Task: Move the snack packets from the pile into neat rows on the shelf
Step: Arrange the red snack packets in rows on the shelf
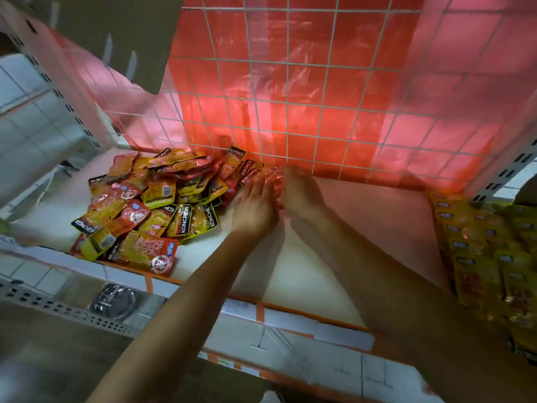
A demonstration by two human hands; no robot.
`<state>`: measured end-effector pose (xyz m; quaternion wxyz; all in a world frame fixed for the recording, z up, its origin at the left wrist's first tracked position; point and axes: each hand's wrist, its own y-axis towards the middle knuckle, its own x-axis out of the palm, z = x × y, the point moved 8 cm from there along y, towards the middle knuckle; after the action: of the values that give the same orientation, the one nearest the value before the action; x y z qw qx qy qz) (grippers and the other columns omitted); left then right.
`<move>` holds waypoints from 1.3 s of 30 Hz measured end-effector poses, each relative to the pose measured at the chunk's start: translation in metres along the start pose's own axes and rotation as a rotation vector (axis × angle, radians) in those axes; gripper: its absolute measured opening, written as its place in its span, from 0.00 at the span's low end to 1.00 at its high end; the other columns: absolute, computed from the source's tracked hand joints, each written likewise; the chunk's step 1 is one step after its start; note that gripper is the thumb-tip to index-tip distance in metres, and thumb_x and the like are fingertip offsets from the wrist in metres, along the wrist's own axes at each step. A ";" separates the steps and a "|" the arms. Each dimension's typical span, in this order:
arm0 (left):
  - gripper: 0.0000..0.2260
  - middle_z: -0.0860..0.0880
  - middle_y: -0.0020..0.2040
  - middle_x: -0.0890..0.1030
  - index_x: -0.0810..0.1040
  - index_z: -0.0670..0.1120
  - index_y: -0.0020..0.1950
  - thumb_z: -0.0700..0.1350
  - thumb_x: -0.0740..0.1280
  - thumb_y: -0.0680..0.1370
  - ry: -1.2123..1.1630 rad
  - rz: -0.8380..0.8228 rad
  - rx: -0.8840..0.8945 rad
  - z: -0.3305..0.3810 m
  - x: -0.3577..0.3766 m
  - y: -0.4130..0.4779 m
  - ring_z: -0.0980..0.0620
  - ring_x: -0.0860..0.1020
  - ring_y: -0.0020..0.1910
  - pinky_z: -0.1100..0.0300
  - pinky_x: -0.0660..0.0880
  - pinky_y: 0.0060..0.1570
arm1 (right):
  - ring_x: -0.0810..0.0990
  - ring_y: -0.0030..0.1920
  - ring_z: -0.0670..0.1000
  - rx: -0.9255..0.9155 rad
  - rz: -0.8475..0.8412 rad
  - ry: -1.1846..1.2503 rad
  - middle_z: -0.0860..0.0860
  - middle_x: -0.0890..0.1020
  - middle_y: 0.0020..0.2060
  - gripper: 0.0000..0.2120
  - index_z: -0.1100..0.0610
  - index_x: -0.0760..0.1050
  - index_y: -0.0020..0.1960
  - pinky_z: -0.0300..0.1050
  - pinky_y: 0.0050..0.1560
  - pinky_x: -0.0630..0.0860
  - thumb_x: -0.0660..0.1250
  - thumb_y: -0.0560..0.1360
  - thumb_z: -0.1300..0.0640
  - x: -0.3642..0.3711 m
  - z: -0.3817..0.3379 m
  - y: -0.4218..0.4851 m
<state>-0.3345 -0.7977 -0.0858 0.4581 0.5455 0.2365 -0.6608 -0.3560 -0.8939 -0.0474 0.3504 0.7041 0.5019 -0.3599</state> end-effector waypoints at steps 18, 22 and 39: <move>0.09 0.40 0.54 0.78 0.77 0.41 0.53 0.45 0.64 0.76 -0.034 0.129 -0.156 -0.009 -0.012 -0.020 0.37 0.76 0.53 0.47 0.72 0.48 | 0.70 0.63 0.58 0.060 0.005 -0.093 0.55 0.76 0.59 0.14 0.51 0.76 0.59 0.49 0.58 0.68 0.61 0.78 0.46 0.031 0.022 0.023; 0.14 0.38 0.64 0.70 0.74 0.41 0.60 0.41 0.66 0.75 -0.162 0.111 -0.196 -0.005 -0.022 -0.030 0.34 0.75 0.54 0.47 0.70 0.50 | 0.74 0.59 0.60 0.095 0.007 -0.129 0.57 0.79 0.56 0.13 0.56 0.73 0.58 0.50 0.52 0.70 0.58 0.79 0.50 0.024 0.020 0.008; 0.08 0.47 0.43 0.84 0.80 0.44 0.51 0.46 0.72 0.74 -1.012 -0.019 -0.345 0.062 0.010 -0.048 0.47 0.83 0.41 0.43 0.80 0.43 | 0.81 0.46 0.52 0.641 0.346 0.654 0.48 0.81 0.42 0.13 0.51 0.73 0.50 0.52 0.48 0.80 0.72 0.68 0.55 -0.047 0.117 -0.125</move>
<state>-0.4072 -0.8286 -0.0863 0.5921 0.0731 0.0961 -0.7968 -0.5051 -0.9840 -0.0814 -0.0055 0.9259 0.3251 -0.1926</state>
